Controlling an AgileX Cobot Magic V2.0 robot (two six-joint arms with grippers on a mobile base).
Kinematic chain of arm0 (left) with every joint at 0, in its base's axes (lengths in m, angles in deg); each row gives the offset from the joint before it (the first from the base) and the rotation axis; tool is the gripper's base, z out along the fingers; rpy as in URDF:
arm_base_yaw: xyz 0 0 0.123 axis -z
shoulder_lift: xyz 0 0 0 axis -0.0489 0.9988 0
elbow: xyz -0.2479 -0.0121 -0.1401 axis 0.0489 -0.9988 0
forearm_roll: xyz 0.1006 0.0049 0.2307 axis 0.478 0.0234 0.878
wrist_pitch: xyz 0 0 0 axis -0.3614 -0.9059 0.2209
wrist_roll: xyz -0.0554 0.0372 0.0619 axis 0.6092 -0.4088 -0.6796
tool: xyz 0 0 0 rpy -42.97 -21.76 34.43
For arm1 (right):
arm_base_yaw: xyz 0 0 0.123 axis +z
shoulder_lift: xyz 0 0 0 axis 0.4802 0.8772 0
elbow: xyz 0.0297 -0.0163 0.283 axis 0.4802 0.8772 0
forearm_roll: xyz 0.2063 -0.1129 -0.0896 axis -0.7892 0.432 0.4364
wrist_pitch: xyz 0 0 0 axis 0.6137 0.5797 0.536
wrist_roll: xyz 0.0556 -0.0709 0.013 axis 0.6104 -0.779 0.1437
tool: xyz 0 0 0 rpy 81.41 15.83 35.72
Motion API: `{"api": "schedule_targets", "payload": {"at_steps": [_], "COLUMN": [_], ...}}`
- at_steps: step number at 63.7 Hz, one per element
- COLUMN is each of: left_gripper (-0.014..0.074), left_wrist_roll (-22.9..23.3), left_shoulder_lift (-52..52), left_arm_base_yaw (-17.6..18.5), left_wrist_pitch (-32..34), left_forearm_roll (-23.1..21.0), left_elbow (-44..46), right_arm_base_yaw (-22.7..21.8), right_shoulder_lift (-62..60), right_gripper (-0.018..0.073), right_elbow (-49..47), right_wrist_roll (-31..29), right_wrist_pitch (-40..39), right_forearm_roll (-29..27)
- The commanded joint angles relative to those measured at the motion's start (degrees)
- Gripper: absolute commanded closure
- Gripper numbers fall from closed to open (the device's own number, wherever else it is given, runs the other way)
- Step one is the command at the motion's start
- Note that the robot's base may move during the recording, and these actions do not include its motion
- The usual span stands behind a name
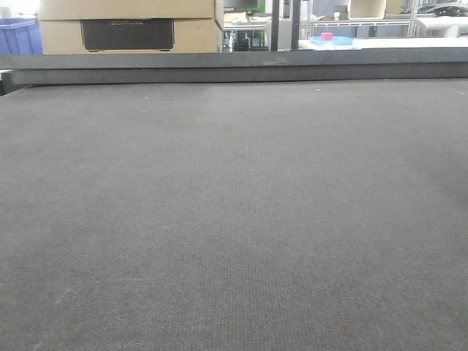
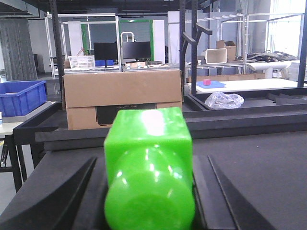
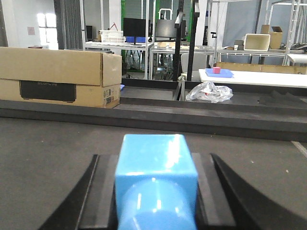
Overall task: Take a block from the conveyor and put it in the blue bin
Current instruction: 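Lift both held blocks up off the conveyor belt, then drive the base away from the conveyor holding both blocks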
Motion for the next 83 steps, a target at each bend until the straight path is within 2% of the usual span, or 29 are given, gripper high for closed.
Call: {"api": "schedule_targets", "payload": {"at_steps": [1, 83], "left_gripper": [0.0707, 0.0707], "left_wrist_roll": [-0.04, -0.04], "left_shoulder_lift": [-0.28, -0.28], "left_arm_base_yaw": [-0.09, -0.09], "left_wrist_pitch": [0.66, 0.66], "left_forearm_roll": [-0.55, -0.55], "left_elbow": [-0.10, -0.10], "right_arm_base_yaw": [-0.20, -0.20], "right_shoulder_lift": [-0.38, -0.38], "right_gripper": [0.0721, 0.0721], "right_elbow": [-0.31, -0.31], "right_wrist_roll": [-0.31, -0.31], "right_wrist_pitch": [1.72, 2.26], "right_forearm_roll": [-0.01, -0.01]}}
